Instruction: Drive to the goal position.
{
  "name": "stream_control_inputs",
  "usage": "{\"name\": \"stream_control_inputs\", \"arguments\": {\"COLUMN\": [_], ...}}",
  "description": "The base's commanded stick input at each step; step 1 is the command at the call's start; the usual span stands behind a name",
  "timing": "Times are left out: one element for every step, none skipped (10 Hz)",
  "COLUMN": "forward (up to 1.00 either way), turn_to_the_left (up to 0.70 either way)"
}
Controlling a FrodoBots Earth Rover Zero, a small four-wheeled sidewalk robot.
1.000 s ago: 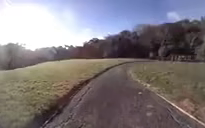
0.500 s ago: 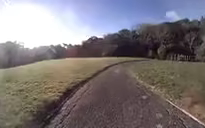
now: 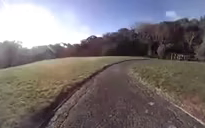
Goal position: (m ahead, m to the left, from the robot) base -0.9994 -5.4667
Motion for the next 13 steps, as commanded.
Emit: {"name": "stream_control_inputs", "arguments": {"forward": [0.06,0.06,0.06,0.05,0.04,0.02,-0.07,-0.24,-0.36,-0.50,-0.50,-0.50,-0.26], "turn_to_the_left": [0.00,0.00,0.00,0.00,0.00,0.00,0.00,0.00,0.00,0.00,0.00,0.00,0.00]}}
